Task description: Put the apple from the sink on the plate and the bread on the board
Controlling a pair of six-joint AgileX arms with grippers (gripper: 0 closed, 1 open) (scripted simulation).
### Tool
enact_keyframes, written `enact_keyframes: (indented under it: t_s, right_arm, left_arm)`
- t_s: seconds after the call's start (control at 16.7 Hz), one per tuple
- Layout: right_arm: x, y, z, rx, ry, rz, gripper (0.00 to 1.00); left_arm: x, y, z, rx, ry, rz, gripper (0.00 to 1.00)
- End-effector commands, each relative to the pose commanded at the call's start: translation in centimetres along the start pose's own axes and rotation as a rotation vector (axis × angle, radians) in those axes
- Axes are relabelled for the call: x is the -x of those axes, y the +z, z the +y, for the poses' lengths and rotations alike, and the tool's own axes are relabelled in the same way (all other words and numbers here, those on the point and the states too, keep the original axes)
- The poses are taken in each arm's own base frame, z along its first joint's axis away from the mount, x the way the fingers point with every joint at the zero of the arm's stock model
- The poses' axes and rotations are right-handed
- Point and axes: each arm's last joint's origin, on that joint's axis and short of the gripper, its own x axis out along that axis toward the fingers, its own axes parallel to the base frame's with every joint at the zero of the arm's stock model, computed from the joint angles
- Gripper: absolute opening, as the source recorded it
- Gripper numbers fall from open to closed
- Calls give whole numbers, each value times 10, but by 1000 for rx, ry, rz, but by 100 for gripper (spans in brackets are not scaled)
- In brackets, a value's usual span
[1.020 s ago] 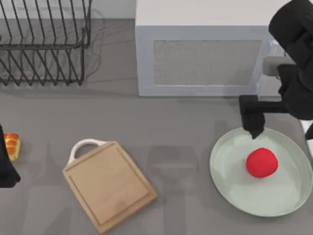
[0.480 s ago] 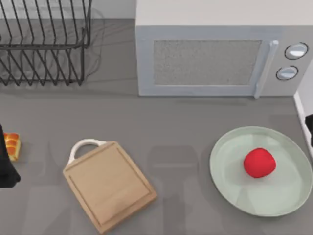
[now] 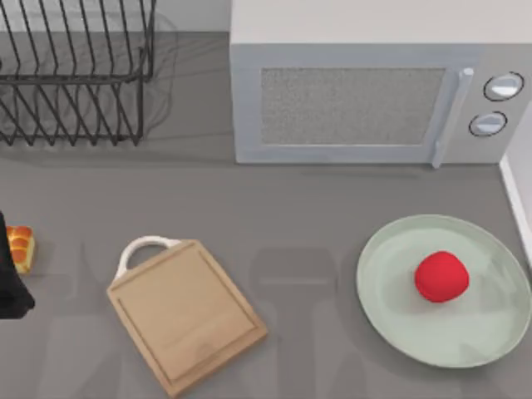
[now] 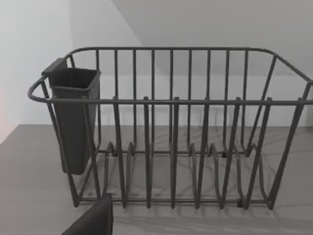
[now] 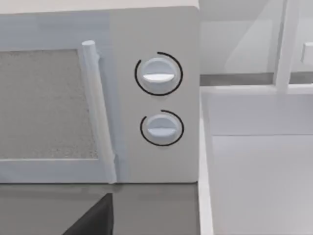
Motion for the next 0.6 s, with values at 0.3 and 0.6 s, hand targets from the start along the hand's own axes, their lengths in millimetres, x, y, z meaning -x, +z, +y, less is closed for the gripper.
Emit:
enact_keyframes:
  t_s: [0.3, 0.6]
  right_arm:
    - [-1, -27, -8, 53, -51, -167, 100]
    - [-1, -28, -8, 54, -52, -170, 100]
  left_arm:
    - [0, 0, 0, 0, 0, 0, 100]
    - [0, 0, 0, 0, 0, 0, 100]
